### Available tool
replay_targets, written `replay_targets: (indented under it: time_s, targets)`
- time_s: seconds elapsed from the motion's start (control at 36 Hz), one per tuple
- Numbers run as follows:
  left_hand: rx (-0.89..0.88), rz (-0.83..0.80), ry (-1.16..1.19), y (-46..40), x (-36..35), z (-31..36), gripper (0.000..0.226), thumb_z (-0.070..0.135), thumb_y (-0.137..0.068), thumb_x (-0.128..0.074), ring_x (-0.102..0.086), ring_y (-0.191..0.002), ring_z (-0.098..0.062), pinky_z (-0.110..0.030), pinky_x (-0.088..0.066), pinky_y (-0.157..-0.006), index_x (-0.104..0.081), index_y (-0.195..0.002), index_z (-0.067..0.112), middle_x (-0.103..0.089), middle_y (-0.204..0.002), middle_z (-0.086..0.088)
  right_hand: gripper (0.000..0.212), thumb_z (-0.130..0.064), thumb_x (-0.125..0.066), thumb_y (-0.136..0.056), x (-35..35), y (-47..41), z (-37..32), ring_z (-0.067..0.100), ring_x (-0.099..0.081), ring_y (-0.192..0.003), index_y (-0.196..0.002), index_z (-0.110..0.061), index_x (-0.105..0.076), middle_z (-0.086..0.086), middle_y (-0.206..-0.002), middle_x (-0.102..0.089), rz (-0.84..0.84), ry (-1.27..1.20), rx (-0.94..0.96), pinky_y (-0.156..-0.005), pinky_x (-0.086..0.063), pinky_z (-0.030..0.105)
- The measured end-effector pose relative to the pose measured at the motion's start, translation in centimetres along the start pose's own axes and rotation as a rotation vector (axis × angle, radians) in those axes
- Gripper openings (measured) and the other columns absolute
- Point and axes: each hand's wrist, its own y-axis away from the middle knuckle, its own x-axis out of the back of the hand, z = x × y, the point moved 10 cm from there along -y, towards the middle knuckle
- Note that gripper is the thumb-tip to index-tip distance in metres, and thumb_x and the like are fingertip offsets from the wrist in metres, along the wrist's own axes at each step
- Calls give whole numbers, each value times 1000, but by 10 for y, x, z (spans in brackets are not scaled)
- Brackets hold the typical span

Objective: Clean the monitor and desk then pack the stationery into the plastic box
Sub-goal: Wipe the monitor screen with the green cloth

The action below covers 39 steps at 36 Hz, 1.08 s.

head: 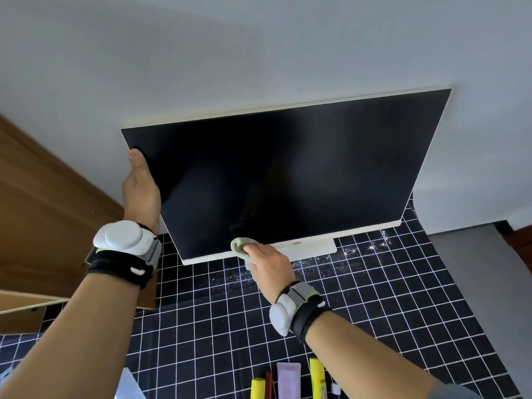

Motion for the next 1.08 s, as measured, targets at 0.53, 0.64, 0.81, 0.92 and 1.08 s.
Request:
replay_targets:
  time_s: [0.53,0.64,0.81,0.92,1.08]
  targets:
    - [16,30,-31,-1,0,-1,76,65,-100,-20,-49,-124,-21,-27,-33,-107,-52,-140,9,-55,-136,-5,41,8,-74,-65,13,6,12,23,-59,-80,-97,-15,-63,-3,-84,-70,-41,62,15,-53,-55,34]
    - [27,8,-33,-3,1,-4,67,65,-100,-20,-51,-109,-21,-27,-36,-99,-62,-121,16,-58,-112,-1,47,13,-75,-56,14,5,6,24,-61,-73,-93,-14,-65,0,-76,-67,-36,64,8,-46,-53,33]
    - [41,-26,-66,0,0,-3,55,63,-101,-21,-47,-93,-20,-25,-34,-87,-53,-77,26,-54,-92,1,51,16,-72,-53,3,3,-8,26,-60,-71,-93,-14,-64,0,-74,-68,-69,88,19,-44,-53,37]
    - [17,-56,-76,-2,-2,-2,62,65,-100,-21,-49,-86,-20,-29,-38,-82,-56,-83,16,-54,-90,-4,50,15,-70,-55,-6,0,-24,25,-59,-71,-94,-14,-63,0,-73,-67,-94,86,39,-45,-52,36]
    - [2,-85,-51,-4,-2,-3,59,67,-99,-22,-46,-83,-17,-30,-39,-75,-51,-91,16,-50,-90,-3,56,16,-74,-44,-20,-8,-55,23,-58,-60,-89,-15,-65,0,-66,-62,-110,76,48,-38,-49,32]
